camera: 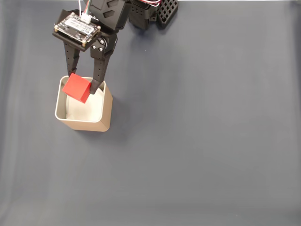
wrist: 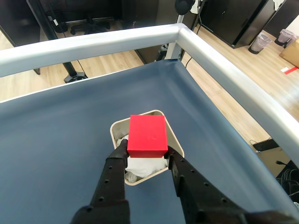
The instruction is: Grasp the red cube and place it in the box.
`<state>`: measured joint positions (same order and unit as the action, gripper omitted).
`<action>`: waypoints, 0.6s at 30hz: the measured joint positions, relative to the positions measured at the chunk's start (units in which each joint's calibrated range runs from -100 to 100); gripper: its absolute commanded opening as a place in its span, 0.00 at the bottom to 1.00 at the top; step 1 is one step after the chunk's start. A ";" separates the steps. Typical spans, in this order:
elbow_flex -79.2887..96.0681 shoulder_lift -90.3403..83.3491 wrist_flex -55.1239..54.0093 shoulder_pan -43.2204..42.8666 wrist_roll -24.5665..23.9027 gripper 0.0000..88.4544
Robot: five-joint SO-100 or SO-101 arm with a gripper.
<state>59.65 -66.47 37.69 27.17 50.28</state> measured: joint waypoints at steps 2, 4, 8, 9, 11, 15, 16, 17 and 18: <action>0.00 0.00 0.00 0.00 0.00 0.17; 0.00 0.00 0.00 0.00 0.00 0.20; 0.00 0.00 0.00 0.00 0.00 0.33; 0.00 0.00 0.00 0.00 0.00 0.35; 0.00 0.00 0.00 0.00 0.00 0.39; 0.18 0.00 0.00 0.00 0.00 0.45; 0.55 0.00 0.00 0.00 0.20 0.47; 0.82 0.00 0.00 0.00 0.39 0.48; 0.91 0.00 0.00 0.00 0.63 0.49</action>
<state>60.56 -66.47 37.69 27.17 50.92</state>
